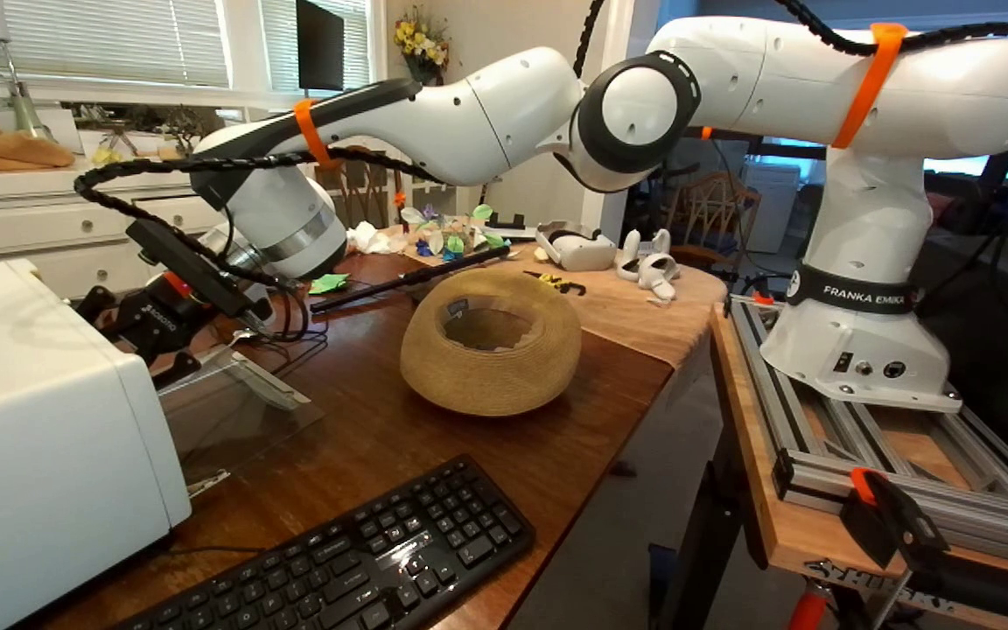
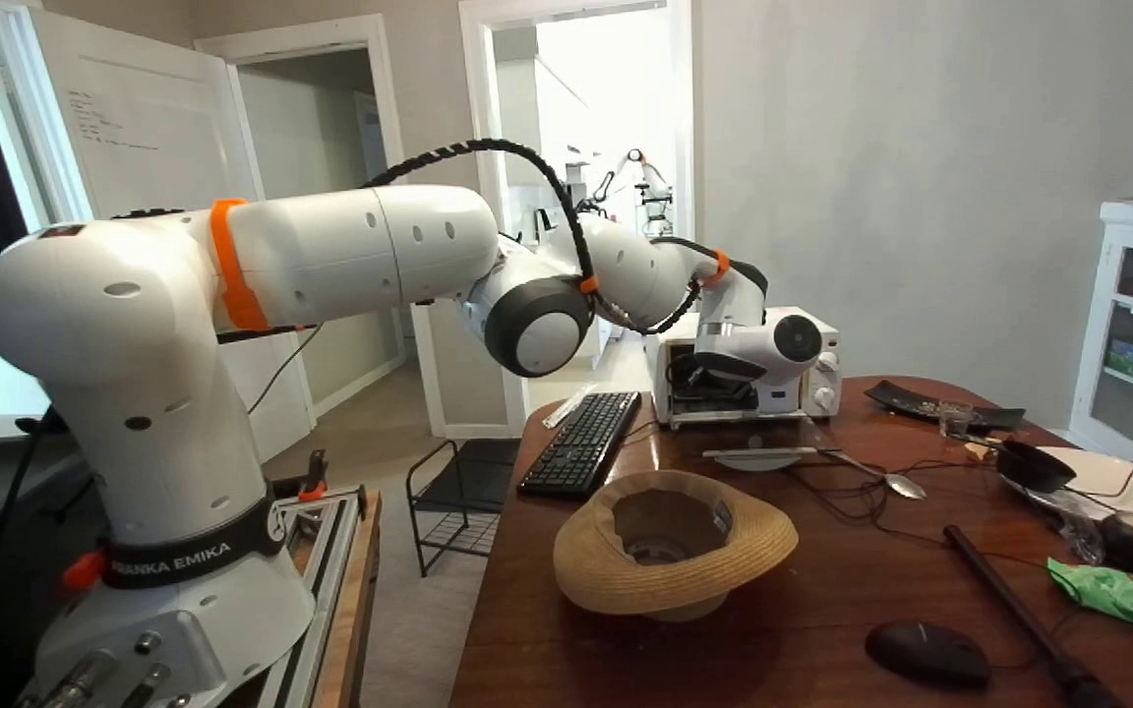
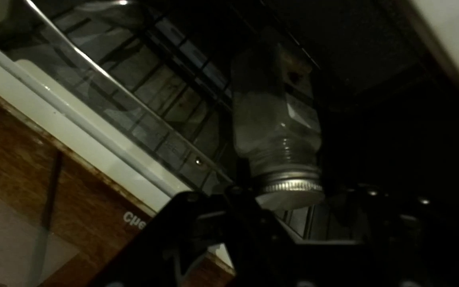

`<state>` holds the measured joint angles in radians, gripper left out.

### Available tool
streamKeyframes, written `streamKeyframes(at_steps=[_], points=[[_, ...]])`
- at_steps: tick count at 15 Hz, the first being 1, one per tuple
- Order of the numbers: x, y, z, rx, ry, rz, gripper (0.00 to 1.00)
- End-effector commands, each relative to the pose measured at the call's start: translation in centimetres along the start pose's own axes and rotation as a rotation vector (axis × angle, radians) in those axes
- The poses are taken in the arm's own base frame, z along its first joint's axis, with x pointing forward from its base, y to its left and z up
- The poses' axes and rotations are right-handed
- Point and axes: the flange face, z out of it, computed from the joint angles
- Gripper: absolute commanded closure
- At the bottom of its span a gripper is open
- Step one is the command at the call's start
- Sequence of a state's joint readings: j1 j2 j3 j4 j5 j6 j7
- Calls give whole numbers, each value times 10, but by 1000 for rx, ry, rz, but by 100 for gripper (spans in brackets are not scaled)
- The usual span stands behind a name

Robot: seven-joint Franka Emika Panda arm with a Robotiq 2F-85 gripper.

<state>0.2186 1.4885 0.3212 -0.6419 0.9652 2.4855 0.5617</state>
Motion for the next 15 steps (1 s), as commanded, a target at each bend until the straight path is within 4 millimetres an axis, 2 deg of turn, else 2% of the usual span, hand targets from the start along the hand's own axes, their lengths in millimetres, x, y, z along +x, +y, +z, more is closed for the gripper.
streamKeyframes(at_steps=[1,10,15], points=[[7,2,-3,15,44,-5,77],[24,-1,-18,22,121,8,77],[51,-13,-49,43,159,73,77]])
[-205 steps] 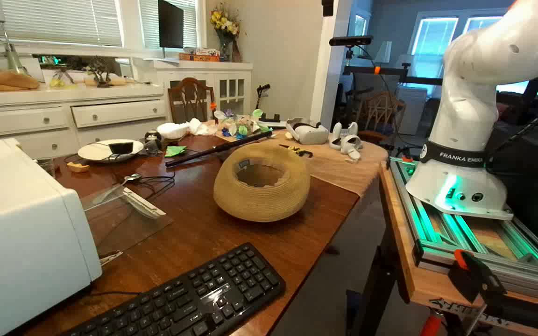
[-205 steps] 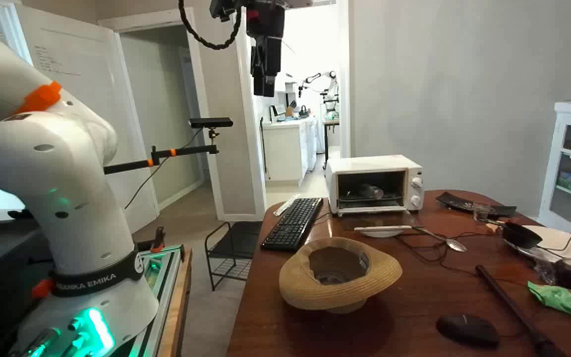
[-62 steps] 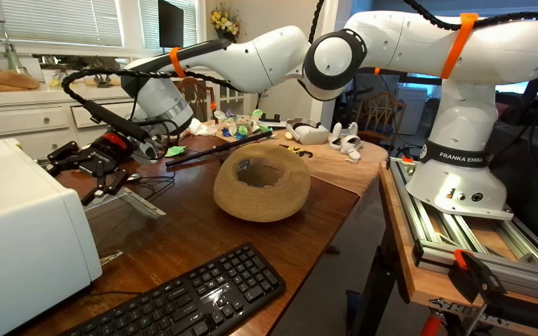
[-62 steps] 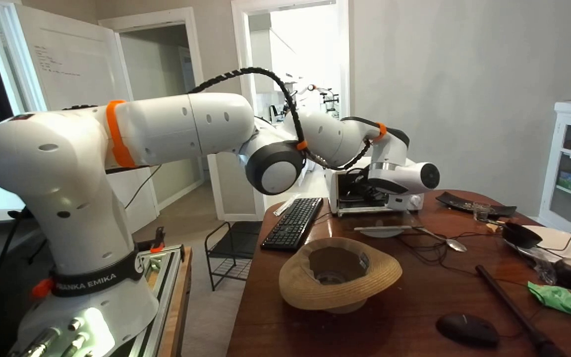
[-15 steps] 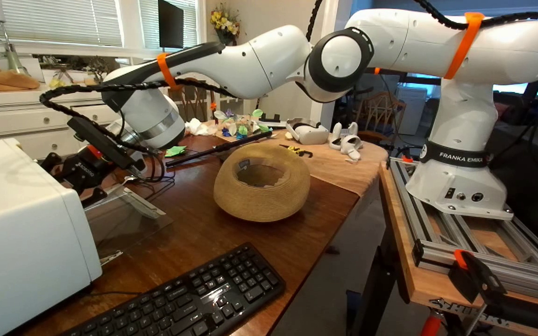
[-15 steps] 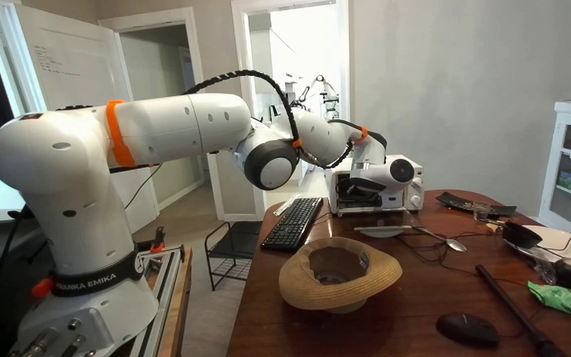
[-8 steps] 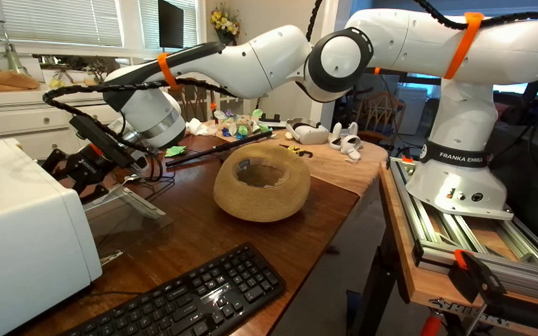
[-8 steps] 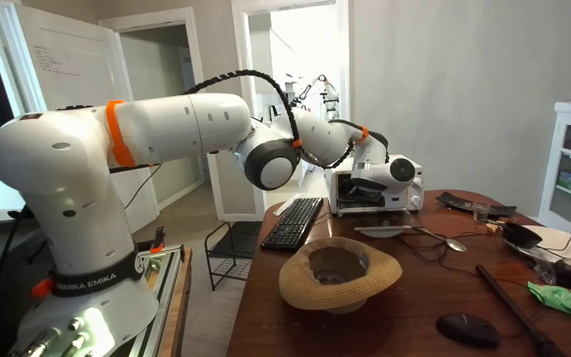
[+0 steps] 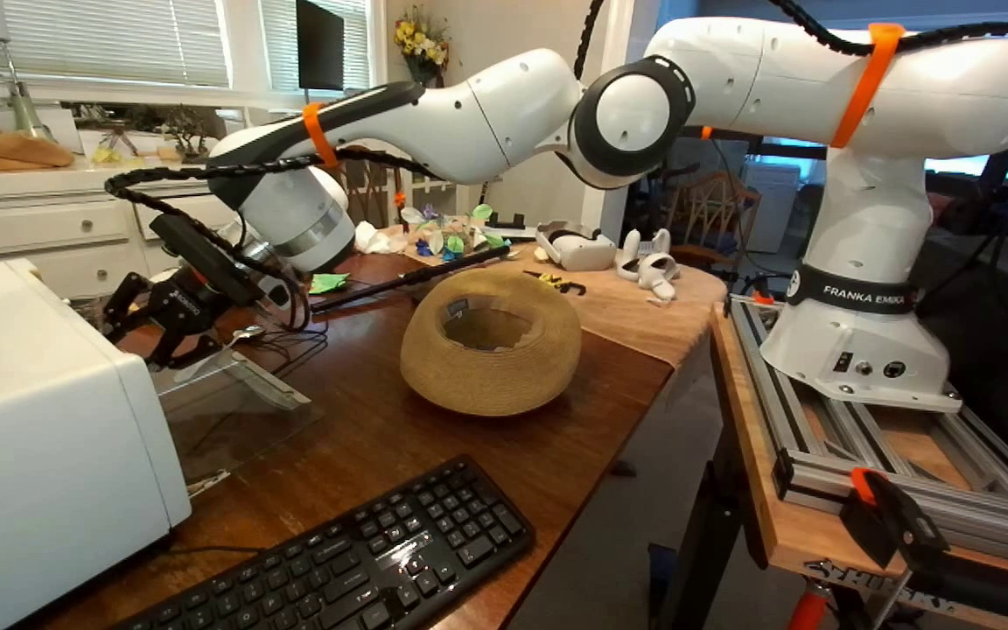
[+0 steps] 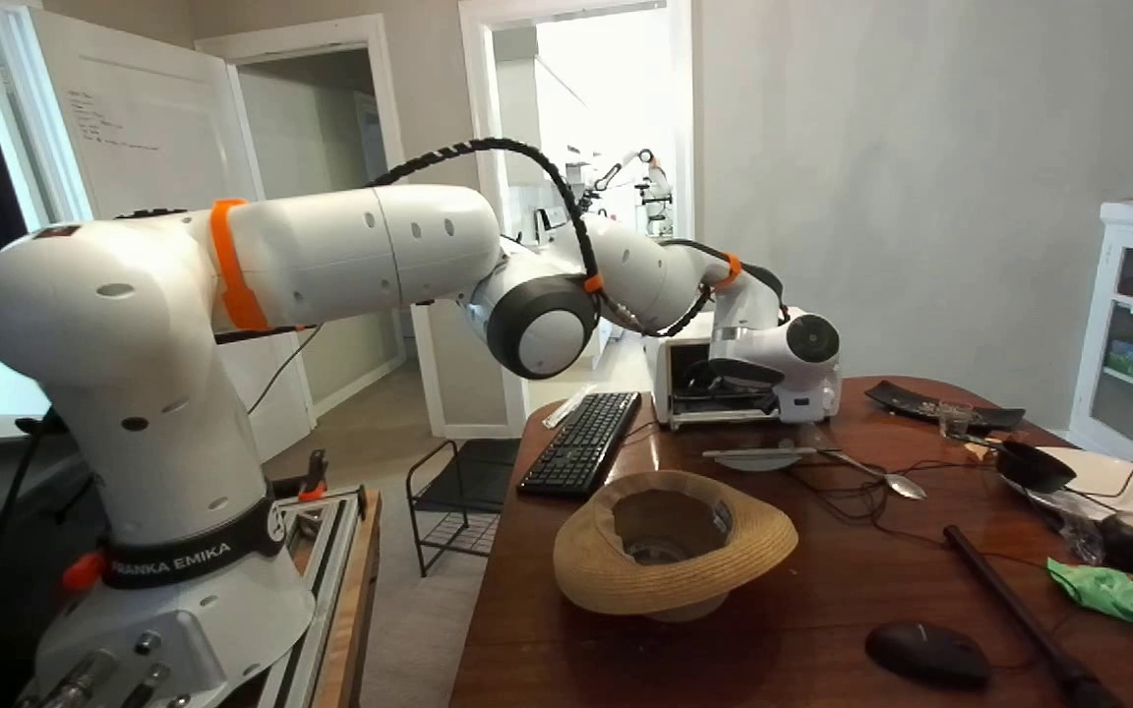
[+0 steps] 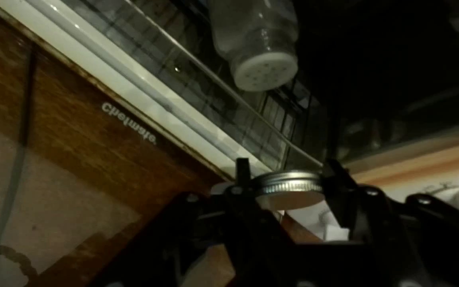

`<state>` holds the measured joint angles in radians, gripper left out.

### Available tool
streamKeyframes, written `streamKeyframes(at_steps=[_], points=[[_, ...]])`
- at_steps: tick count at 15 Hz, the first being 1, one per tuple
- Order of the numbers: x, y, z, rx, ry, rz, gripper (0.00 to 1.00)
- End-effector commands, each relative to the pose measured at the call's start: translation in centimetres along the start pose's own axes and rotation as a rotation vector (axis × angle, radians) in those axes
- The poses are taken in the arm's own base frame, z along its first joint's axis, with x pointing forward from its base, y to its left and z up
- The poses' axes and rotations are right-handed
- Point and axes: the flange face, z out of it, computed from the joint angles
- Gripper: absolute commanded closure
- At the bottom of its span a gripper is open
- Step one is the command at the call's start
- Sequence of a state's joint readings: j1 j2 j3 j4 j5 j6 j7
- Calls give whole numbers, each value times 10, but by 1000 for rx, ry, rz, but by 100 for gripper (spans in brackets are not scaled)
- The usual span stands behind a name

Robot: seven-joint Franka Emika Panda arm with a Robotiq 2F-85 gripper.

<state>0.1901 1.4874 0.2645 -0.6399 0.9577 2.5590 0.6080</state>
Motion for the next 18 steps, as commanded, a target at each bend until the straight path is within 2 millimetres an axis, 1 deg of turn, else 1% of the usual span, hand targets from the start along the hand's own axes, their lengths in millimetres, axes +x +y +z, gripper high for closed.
streamKeyframes(at_steps=[1,3,4,7,9,11,13,16,18], points=[[20,-11,-20,-1,38,66,77],[25,-17,-28,-25,21,107,77],[23,-20,-29,-36,-4,120,77],[9,-36,-37,-65,-136,140,77],[0,-48,-44,-65,-187,141,77],[-4,-61,-54,-52,-228,145,77],[-7,-70,-62,-40,-261,151,77],[-8,-75,-69,-34,-312,168,77],[-9,-75,-72,-43,-351,185,77]])
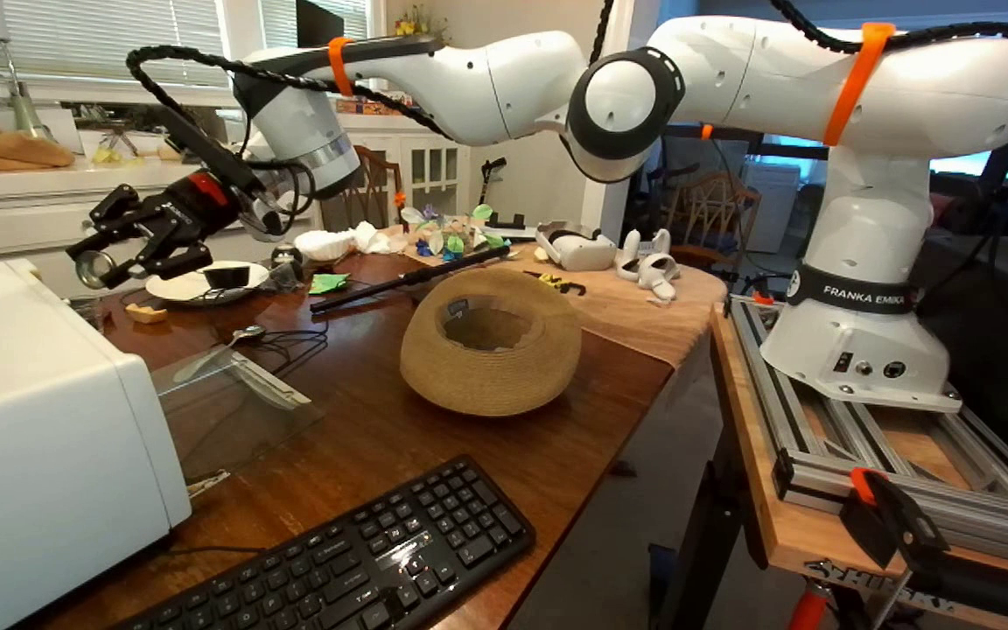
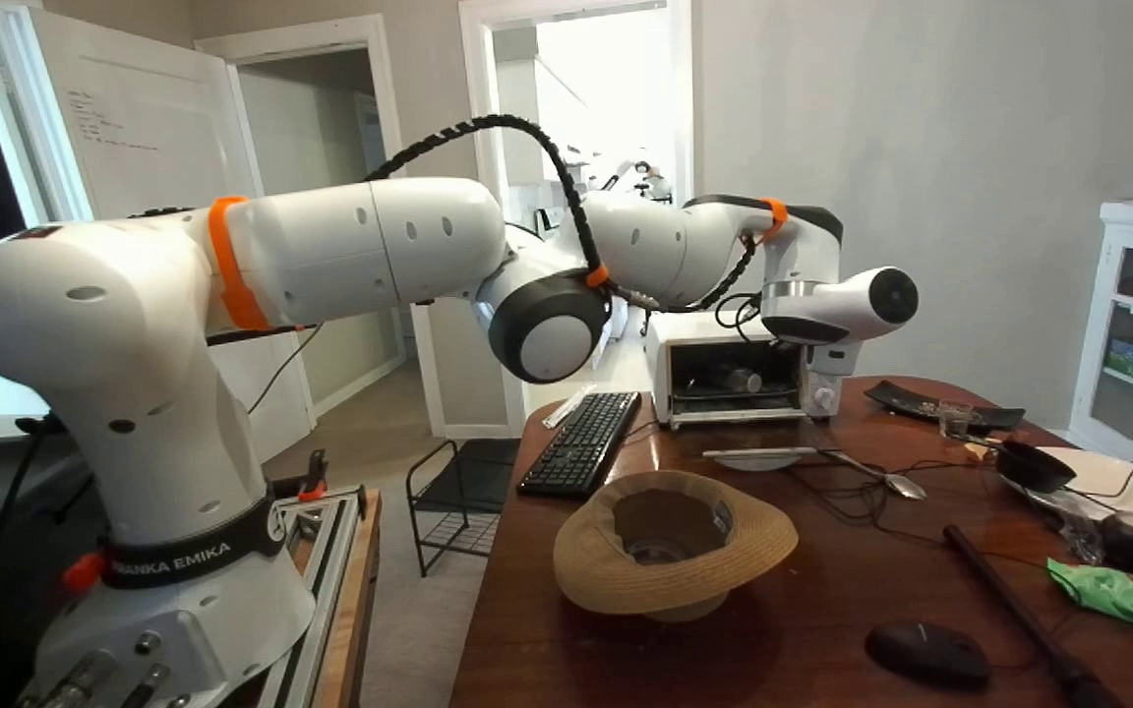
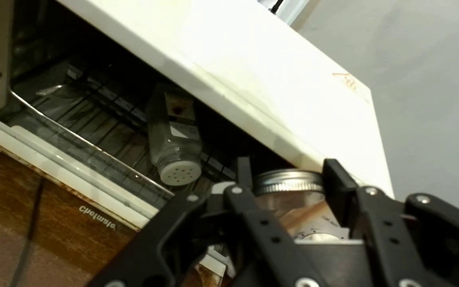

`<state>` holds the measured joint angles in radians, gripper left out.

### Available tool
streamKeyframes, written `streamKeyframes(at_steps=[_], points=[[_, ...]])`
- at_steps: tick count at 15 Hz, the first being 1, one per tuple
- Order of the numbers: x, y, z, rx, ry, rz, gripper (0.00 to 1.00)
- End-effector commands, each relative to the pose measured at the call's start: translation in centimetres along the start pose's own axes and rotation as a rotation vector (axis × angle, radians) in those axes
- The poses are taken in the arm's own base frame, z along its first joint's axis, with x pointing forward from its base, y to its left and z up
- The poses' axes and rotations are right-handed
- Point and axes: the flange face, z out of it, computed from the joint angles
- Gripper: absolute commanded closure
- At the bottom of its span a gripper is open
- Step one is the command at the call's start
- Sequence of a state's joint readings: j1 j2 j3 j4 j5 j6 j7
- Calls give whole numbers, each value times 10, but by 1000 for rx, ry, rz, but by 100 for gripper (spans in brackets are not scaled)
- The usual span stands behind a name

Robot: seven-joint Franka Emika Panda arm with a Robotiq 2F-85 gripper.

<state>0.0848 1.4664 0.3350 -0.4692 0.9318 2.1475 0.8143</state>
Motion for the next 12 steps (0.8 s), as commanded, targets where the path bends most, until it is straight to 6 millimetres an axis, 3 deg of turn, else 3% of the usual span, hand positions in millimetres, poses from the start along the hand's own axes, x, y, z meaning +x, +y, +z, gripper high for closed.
streamKeyframes(at_steps=[1,8,12], points=[[0,3,-4,-11,-91,46,77],[-9,8,-2,-33,-246,118,77],[-21,12,12,-42,-310,111,77]])
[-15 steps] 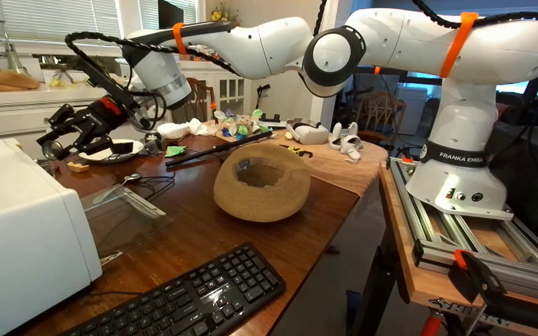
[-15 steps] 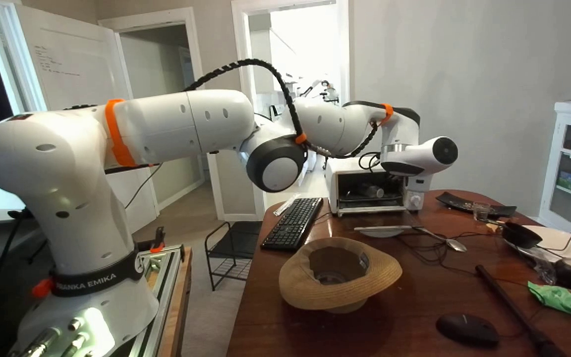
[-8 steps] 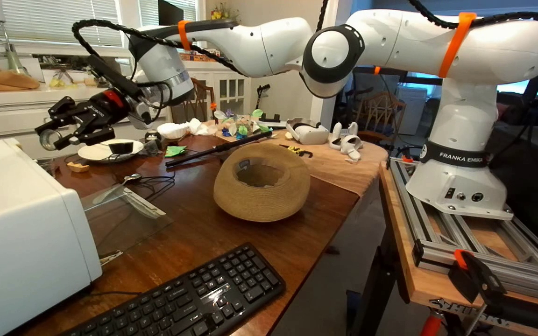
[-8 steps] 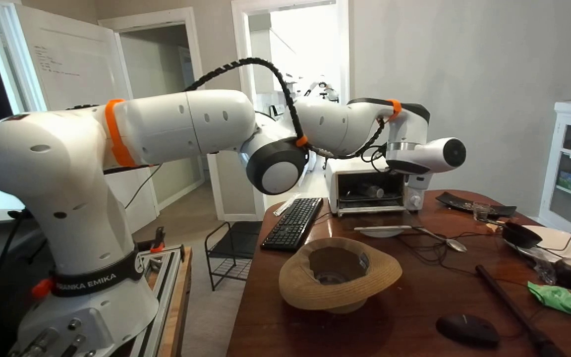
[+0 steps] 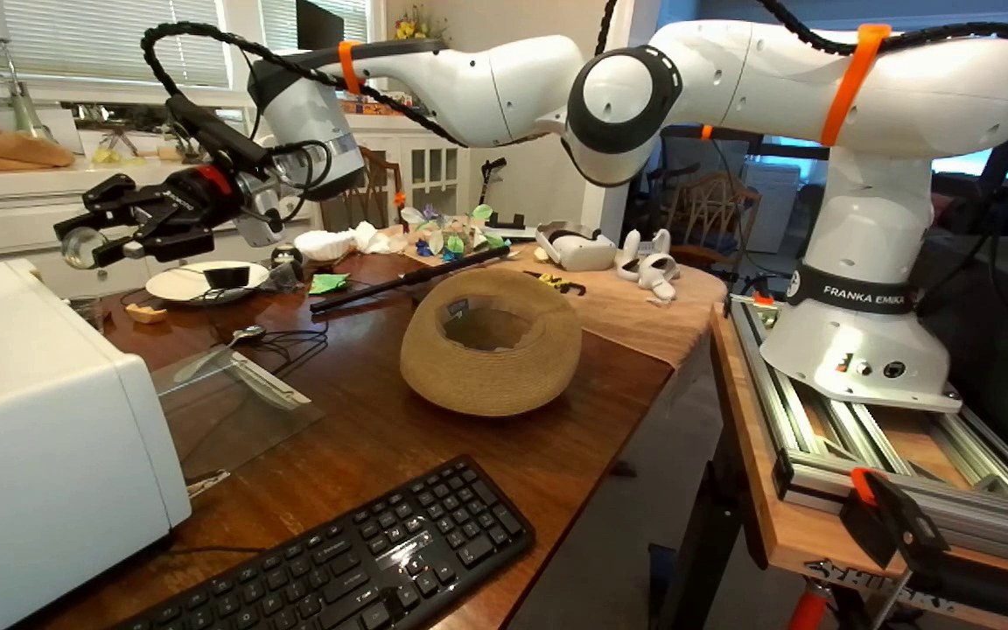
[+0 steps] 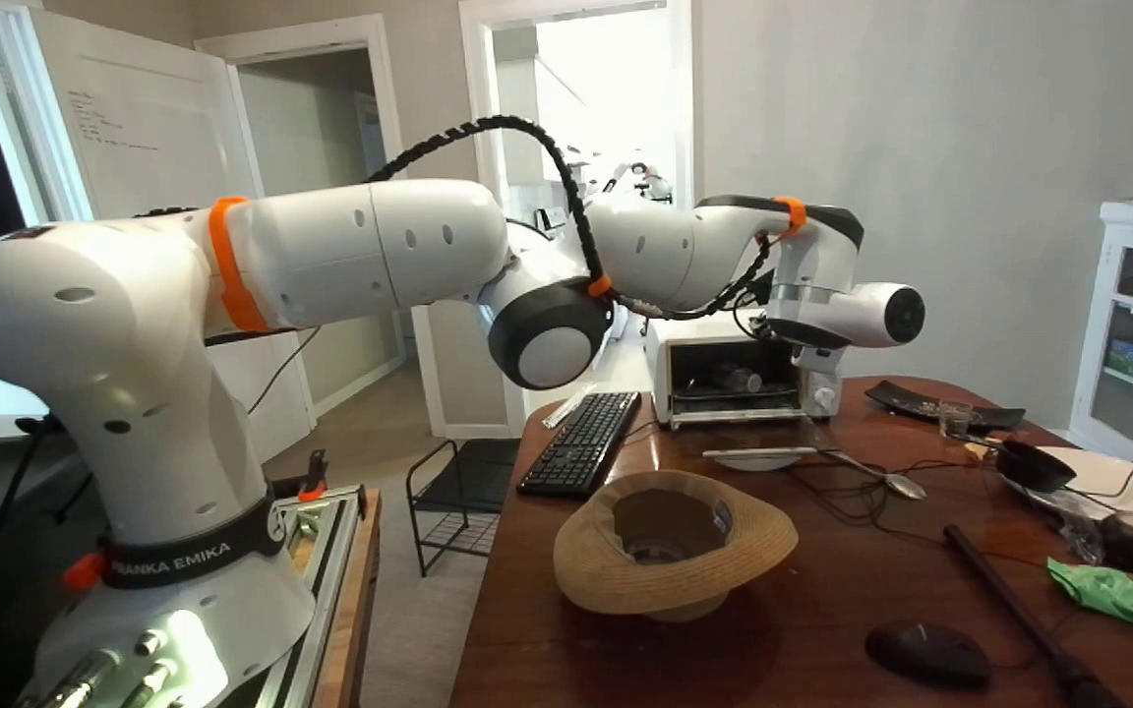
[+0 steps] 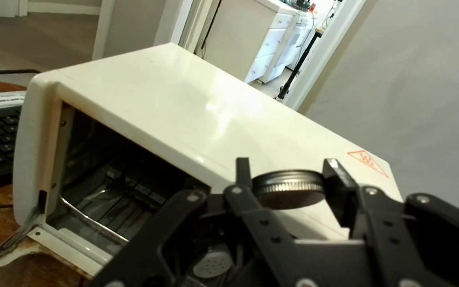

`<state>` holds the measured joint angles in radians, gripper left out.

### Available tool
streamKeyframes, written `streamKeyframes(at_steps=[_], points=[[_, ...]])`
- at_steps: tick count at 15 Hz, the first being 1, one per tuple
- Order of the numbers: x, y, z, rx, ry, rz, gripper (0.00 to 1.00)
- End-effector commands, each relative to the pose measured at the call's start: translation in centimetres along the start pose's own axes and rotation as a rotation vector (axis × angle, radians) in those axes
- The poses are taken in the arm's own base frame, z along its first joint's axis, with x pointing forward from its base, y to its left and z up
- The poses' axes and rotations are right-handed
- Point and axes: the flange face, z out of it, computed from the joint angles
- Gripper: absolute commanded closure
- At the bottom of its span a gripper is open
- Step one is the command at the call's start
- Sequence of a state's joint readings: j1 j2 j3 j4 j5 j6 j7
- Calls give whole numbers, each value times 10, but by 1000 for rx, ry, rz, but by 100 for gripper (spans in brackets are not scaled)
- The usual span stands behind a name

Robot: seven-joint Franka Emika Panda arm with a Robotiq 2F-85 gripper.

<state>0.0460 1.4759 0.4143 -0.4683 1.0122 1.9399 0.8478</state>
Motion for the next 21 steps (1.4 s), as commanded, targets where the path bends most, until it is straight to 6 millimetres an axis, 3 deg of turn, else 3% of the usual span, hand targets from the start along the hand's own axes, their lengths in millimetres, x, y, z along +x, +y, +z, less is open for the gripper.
streamKeyframes(at_steps=[1,8,15,21], points=[[-5,6,18,8,-75,-2,77],[-21,18,64,-11,-126,-47,77],[-43,15,82,-96,-43,-434,77],[-61,-4,95,36,61,-728,77]])
